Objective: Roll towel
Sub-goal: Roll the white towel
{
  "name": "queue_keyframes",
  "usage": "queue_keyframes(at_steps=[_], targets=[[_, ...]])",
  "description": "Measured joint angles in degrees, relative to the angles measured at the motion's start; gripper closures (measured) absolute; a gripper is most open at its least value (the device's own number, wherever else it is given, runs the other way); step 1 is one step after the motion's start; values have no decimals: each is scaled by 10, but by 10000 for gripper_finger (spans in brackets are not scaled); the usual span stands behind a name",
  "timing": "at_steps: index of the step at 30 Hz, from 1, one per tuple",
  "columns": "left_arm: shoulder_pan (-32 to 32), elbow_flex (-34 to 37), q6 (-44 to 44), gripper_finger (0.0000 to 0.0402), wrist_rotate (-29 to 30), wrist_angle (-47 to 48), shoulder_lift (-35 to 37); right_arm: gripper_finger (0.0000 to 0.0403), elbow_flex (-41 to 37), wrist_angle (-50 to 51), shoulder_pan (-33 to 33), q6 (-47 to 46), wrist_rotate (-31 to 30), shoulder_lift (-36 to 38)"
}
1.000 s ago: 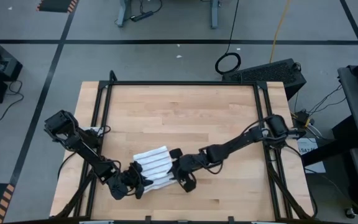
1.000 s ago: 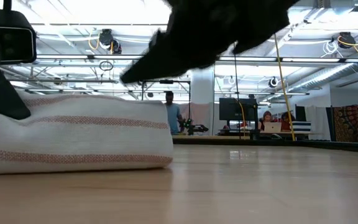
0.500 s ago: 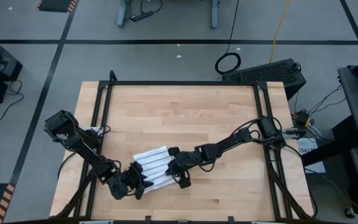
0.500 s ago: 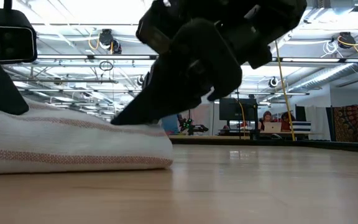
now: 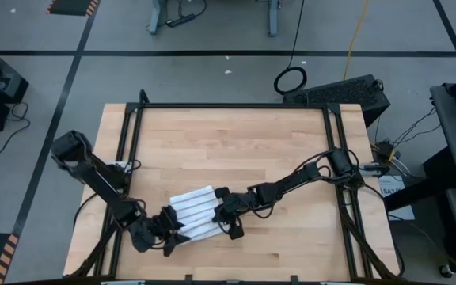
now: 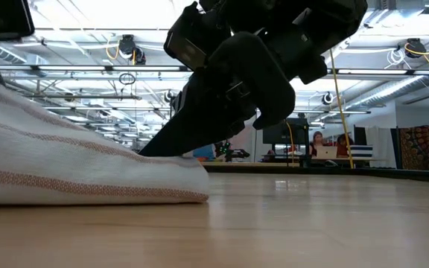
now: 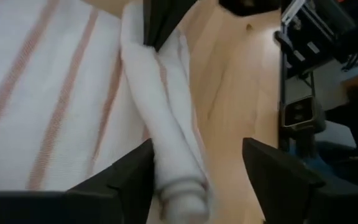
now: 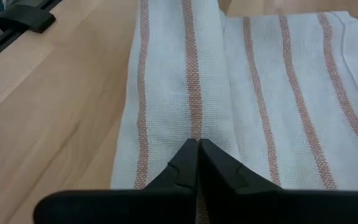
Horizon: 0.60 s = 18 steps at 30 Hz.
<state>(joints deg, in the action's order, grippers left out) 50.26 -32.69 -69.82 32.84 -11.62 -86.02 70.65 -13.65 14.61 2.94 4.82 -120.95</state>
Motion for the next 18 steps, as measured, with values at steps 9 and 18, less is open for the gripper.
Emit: queue_keyframes(at_steps=[9, 18], targets=[[8, 0, 23, 181, 20, 169, 156, 395, 0, -2, 0, 3, 0, 0], [-6, 0, 191, 251, 93, 37, 109, 395, 0, -2, 0, 3, -2, 0]])
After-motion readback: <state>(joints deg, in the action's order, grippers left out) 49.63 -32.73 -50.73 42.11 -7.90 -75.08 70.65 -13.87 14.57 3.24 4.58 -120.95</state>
